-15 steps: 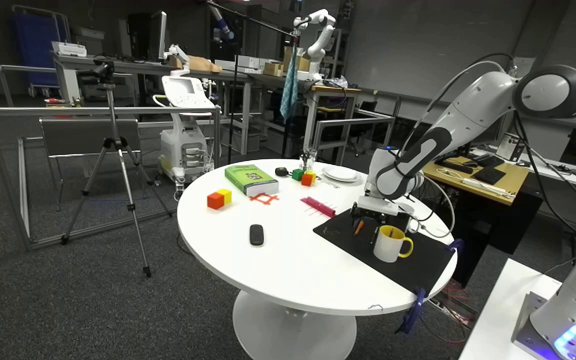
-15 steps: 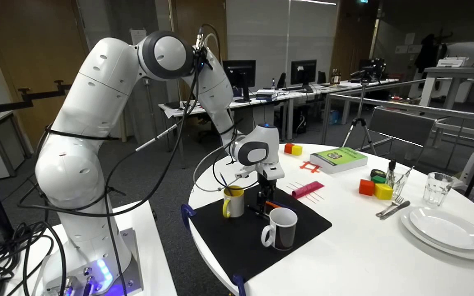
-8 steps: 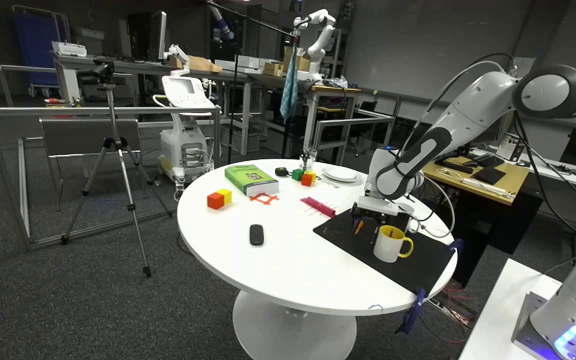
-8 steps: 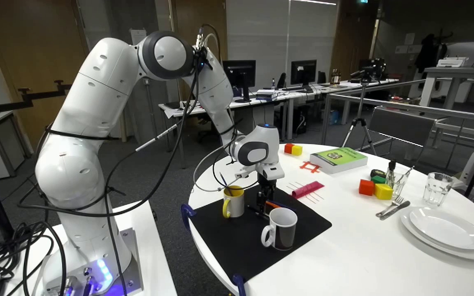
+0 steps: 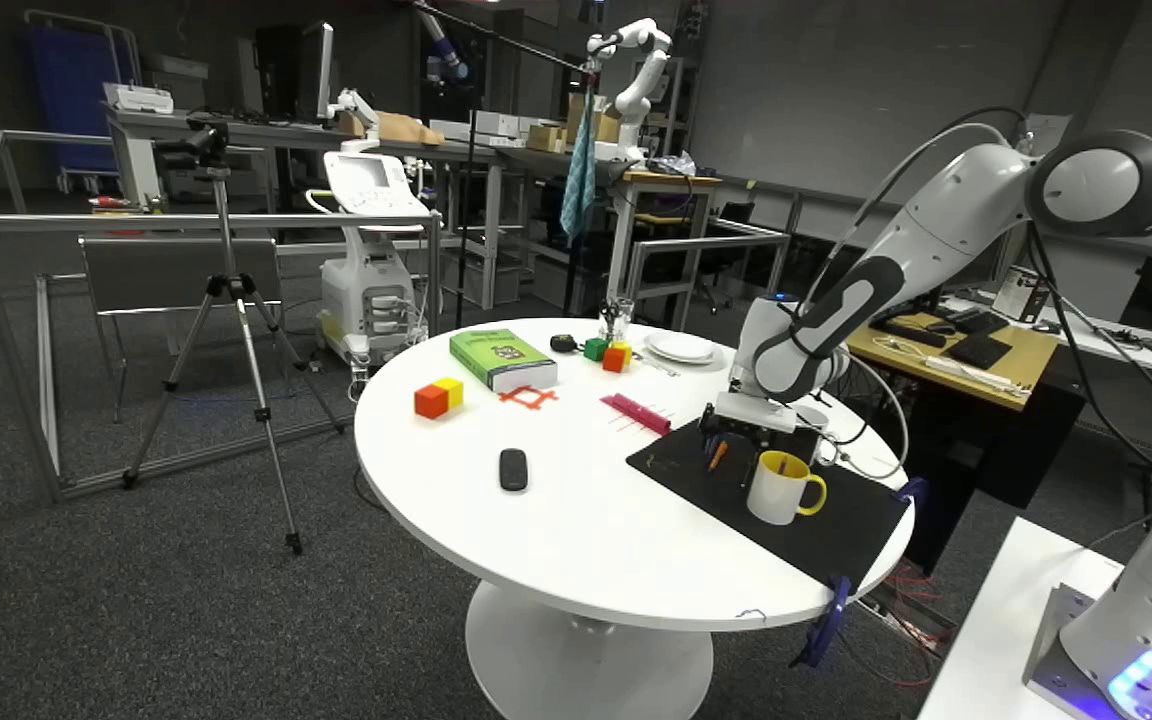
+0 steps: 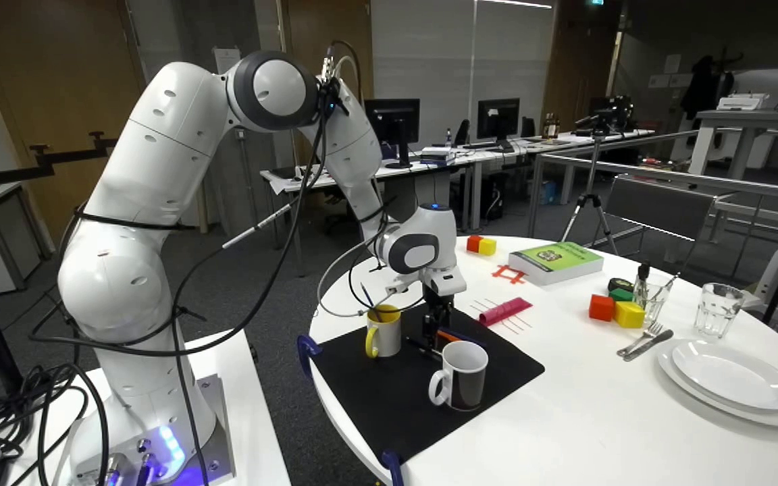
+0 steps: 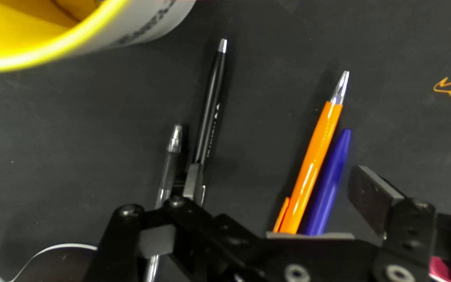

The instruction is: Pick up one pen and put in the mug on the right

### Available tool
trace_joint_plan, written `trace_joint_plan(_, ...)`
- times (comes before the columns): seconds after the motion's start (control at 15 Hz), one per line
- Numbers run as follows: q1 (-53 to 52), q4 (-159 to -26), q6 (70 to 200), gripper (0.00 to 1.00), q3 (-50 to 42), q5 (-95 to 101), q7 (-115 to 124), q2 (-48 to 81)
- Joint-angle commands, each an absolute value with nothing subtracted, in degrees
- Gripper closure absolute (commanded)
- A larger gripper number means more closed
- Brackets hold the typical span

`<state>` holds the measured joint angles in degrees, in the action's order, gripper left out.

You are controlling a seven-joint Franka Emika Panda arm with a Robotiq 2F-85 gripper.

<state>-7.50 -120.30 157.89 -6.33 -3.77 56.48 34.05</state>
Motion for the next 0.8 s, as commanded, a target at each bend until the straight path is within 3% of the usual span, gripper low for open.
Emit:
trace_joint_plan(0.0, -7.6, -122.6, 160.5, 0.00, -6.3, -5.0, 54.3, 33.0)
trace_joint_plan(0.73, -7.3, -124.6, 163.2, 0.00, -6.1, -5.3, 53.8, 33.5)
